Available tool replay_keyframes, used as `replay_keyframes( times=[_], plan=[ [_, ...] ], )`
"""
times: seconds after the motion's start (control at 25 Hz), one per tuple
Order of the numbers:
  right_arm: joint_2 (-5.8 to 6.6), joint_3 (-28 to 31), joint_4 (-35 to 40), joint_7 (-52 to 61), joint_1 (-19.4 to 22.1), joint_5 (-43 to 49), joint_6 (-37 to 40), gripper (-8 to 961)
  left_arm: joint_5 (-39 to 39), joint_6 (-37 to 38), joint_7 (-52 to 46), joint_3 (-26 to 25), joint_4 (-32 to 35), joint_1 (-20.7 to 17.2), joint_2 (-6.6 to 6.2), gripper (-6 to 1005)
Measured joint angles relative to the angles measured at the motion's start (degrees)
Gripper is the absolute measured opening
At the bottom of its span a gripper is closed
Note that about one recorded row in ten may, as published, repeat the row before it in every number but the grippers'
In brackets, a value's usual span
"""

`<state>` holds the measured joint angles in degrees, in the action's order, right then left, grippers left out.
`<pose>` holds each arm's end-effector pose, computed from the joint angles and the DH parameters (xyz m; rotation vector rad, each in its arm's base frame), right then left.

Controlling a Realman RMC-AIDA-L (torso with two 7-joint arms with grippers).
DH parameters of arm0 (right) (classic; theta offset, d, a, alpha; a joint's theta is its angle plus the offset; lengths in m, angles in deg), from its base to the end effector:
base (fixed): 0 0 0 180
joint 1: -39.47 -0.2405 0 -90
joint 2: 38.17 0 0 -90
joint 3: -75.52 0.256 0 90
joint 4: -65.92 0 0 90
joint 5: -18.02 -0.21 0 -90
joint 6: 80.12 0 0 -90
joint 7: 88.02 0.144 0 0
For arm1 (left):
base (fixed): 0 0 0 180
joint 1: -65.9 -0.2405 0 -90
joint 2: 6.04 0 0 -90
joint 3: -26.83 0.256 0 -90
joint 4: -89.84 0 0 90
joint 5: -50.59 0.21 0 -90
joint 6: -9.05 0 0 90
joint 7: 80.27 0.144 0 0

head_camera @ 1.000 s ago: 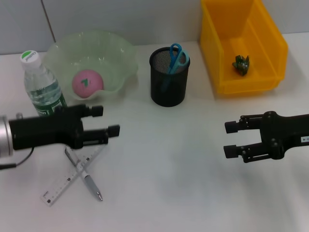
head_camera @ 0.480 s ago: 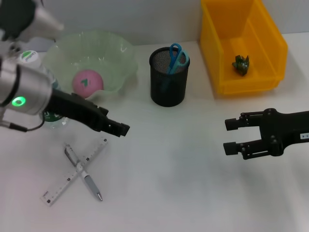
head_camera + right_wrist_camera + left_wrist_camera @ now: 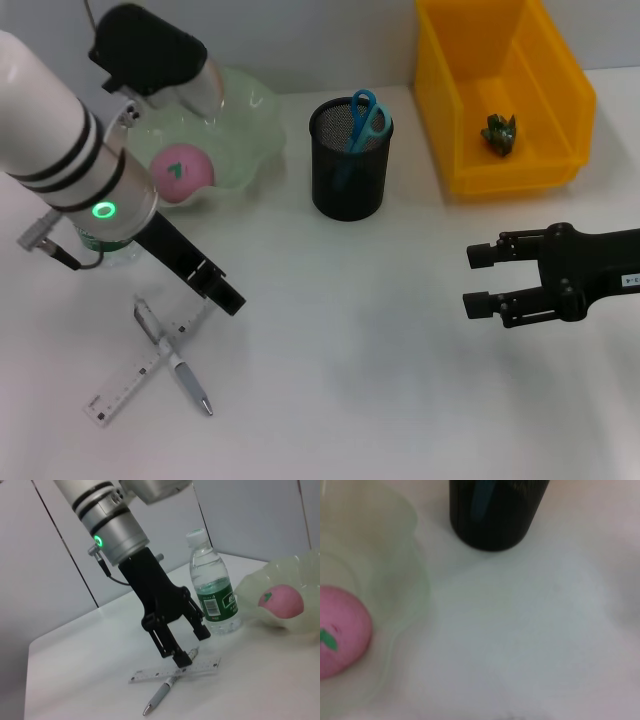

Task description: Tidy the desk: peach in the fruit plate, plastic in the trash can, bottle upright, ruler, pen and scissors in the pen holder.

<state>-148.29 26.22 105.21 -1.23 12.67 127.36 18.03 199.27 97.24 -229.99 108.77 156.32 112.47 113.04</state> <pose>0.2799 0.3106 0.0471 -2.8726 0.7094 0.6211 -0.1414 0.3772 -0.0270 -2.6535 -0.8582 0.5883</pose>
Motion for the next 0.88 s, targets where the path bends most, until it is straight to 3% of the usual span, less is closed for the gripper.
replay_keyframes(
  times=[0.08, 0.88],
  plan=[
    [0.00, 0.00, 0.00, 0.01, 0.00, 0.00, -0.01, 777, 0.69, -2.22, -1.11, 0.62, -4.89, 1.68, 0.04, 787],
    [-0.05, -0.06, 0.53, -0.04, -0.39, 0.00, 0.02, 775, 1.31, -10.99, -2.05, 1.42, -12.79, 1.33, 0.00, 760]
  ],
)
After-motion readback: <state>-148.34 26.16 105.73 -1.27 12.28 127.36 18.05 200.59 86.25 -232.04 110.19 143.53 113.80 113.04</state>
